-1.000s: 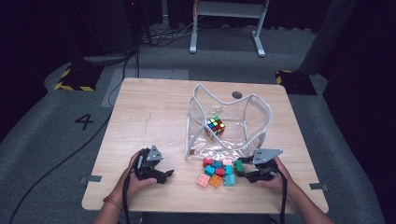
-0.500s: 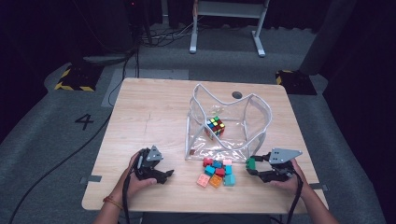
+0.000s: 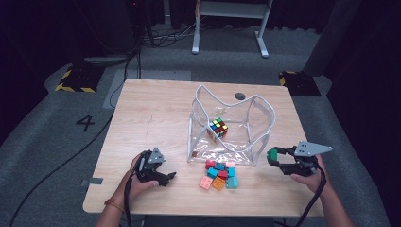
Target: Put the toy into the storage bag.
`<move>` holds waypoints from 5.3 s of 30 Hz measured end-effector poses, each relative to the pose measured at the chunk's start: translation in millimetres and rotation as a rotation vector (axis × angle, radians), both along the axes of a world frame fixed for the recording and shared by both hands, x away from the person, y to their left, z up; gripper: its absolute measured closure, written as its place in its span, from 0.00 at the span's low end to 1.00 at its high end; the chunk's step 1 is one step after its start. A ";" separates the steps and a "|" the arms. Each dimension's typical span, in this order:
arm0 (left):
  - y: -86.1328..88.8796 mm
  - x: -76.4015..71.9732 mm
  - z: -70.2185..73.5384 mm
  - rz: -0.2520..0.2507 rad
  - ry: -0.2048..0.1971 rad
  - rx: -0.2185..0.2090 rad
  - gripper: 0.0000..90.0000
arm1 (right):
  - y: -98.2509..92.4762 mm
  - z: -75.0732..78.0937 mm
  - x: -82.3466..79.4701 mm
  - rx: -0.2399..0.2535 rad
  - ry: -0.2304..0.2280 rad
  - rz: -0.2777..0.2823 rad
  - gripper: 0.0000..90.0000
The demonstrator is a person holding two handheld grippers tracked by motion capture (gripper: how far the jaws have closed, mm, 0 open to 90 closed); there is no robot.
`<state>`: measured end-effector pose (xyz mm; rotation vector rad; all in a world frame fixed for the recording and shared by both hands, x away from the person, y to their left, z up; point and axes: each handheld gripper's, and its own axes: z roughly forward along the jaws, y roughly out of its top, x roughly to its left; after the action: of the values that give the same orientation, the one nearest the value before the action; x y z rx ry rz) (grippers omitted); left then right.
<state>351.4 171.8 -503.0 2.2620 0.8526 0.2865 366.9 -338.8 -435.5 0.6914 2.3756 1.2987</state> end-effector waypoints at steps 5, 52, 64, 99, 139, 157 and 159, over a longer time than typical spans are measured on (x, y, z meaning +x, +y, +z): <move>0.0 0.0 0.0 0.000 0.000 0.001 0.14 | -8.4 19.0 12.7 0.004 -0.030 -0.043 0.51; 0.1 0.0 0.1 0.001 0.001 0.002 0.14 | 43.0 127.5 87.9 0.054 -0.111 0.024 0.51; 0.1 0.0 0.1 0.002 0.001 0.002 0.14 | 77.3 119.1 97.6 -0.048 -0.079 0.119 0.50; 0.1 0.0 0.1 0.002 0.001 0.002 0.14 | 114.6 104.8 120.7 -0.547 0.127 0.160 0.50; 0.1 -0.1 0.2 0.002 0.001 0.003 0.14 | 68.9 130.6 64.5 -0.135 -0.055 0.036 0.35; -0.2 -0.1 -0.3 0.003 0.000 -0.003 0.14 | 40.0 115.9 13.2 -0.024 -0.149 -0.032 0.36; -0.1 -0.1 -0.2 0.002 0.001 -0.002 0.14 | 36.9 114.1 8.1 -0.018 -0.162 -0.040 0.36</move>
<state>351.3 171.7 -503.1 2.2596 0.8555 0.2853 375.0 -301.9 -321.3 0.6016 2.2297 1.2651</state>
